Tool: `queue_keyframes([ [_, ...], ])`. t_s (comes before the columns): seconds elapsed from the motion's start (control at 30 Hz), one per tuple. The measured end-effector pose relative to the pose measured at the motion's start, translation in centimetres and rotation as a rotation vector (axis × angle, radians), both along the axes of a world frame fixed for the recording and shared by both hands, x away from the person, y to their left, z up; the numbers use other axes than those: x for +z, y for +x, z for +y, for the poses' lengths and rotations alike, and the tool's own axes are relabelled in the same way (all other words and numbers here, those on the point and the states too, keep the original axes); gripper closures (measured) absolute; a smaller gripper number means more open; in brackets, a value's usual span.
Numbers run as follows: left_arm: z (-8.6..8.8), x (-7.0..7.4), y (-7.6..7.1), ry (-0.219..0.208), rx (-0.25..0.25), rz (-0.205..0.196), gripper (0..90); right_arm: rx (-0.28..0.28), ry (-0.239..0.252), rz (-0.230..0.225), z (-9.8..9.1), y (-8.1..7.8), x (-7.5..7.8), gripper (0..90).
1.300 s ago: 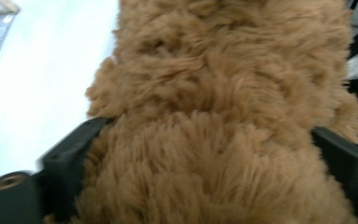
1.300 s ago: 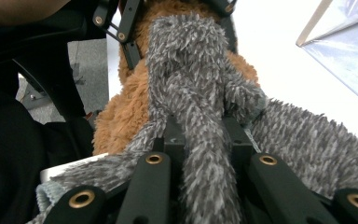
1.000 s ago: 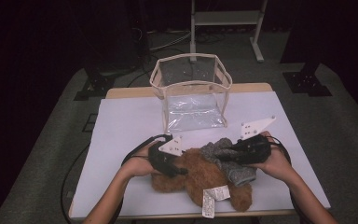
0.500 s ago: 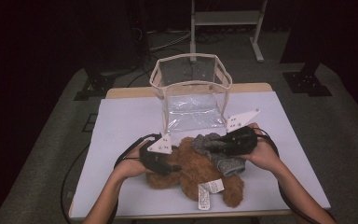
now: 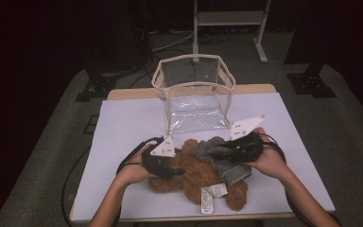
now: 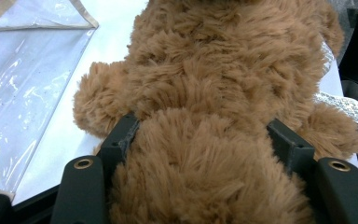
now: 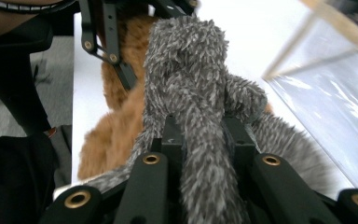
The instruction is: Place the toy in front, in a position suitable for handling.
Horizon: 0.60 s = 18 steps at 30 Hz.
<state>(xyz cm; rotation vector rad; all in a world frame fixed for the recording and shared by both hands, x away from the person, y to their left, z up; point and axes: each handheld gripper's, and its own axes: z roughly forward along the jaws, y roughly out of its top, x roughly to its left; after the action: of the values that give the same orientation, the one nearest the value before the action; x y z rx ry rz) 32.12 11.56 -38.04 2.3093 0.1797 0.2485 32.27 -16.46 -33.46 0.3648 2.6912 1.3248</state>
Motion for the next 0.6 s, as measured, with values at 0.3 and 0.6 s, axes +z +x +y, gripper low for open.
queue_keyframes([
  [0.3, 2.1, 0.2, -0.2, -0.057, -0.005, 0.009, 26.9, 0.036, 0.007, 0.055, 0.8, 0.8, -1.3, 73.6],
  [0.6, 2.7, 0.1, -0.4, -0.075, -0.004, 0.023, 30.6, 0.012, -0.026, 0.057, -0.3, 0.8, -1.2, 73.7],
])
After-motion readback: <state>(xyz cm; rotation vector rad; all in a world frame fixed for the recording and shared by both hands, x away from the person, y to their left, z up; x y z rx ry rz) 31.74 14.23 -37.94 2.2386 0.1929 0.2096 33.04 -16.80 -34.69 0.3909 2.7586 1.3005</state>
